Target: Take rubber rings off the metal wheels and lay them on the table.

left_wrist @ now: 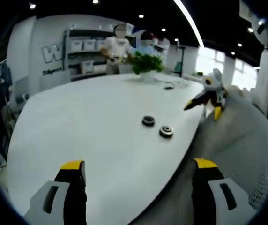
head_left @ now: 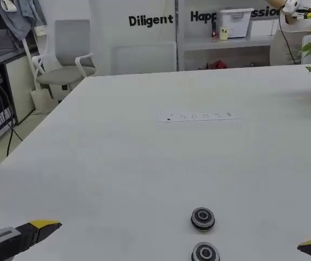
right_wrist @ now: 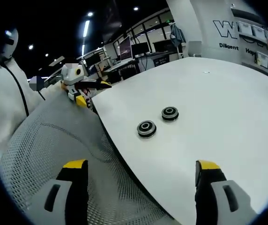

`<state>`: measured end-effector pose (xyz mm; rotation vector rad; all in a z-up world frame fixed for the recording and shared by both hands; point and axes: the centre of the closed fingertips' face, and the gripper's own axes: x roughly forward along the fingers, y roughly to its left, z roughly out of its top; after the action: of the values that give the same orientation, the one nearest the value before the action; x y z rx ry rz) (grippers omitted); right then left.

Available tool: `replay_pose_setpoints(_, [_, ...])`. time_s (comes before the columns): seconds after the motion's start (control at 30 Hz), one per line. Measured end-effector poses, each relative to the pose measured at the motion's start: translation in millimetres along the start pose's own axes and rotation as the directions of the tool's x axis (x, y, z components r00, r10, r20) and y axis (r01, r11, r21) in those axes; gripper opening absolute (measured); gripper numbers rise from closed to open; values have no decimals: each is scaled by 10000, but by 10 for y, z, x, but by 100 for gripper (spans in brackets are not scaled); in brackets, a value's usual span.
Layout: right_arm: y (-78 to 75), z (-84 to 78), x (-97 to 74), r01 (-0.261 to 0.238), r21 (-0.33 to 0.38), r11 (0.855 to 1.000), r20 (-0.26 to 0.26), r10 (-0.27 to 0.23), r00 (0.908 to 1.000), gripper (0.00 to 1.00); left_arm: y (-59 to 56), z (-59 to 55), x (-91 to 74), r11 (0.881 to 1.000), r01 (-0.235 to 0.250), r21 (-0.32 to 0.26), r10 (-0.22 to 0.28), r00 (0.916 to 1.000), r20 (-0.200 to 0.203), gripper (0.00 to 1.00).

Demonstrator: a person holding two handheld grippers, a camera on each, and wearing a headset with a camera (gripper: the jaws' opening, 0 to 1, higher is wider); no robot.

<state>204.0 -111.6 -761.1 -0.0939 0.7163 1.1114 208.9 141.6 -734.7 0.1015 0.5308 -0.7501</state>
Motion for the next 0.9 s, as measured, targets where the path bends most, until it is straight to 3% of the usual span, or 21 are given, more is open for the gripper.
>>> replay_pose_setpoints(0.67, [7, 1, -8, -9, -137, 9999, -53, 8, 10000, 92, -1, 7, -19, 9995, 47, 328, -45, 10000, -76, 95])
replay_pose_setpoints(0.73, [8, 1, -7, -17, -154, 9999, -56, 16, 10000, 92, -27, 54, -34, 9995, 180, 245, -184, 9996, 193, 94])
replay_pose_setpoints(0.9, [6, -3, -10, -26, -209, 9998, -90, 25, 10000, 91, 27, 26, -51, 9992, 44, 400, -48, 9999, 104, 94])
